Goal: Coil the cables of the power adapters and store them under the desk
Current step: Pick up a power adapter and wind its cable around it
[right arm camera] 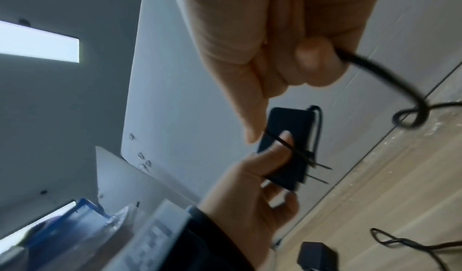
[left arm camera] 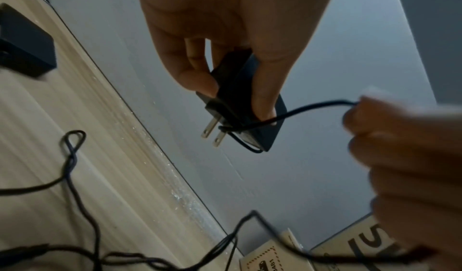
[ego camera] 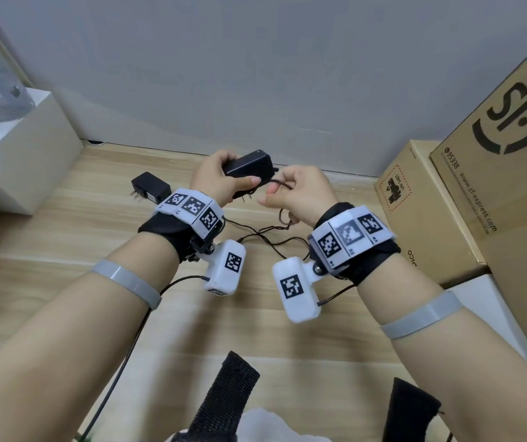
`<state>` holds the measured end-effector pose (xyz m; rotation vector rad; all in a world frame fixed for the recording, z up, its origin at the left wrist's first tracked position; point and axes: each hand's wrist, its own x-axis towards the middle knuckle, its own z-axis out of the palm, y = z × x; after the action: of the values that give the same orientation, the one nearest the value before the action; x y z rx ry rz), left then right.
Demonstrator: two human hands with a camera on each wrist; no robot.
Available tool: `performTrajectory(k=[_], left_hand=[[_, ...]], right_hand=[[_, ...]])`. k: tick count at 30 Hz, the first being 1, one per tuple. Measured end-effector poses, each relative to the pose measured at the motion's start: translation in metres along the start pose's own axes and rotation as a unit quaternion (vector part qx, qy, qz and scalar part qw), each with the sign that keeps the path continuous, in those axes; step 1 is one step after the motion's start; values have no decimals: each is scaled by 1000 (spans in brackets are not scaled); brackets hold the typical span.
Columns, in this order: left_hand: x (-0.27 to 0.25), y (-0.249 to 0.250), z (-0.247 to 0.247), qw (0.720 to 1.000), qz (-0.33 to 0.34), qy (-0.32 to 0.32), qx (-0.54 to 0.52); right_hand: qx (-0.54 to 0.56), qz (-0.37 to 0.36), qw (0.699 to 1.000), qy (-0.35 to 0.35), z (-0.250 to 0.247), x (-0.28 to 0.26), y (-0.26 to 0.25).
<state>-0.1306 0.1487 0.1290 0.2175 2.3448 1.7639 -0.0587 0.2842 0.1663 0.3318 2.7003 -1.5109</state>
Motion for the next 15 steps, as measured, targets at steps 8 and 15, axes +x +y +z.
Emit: performTrajectory(k=[8, 15], left_hand=[[-8, 7, -5, 985, 26, -165, 49], [-14, 19, -11, 956, 48, -290, -2]], right_hand=[[-31, -94, 994, 54, -13, 12, -8], [-29, -75, 992, 99, -24, 14, 7]])
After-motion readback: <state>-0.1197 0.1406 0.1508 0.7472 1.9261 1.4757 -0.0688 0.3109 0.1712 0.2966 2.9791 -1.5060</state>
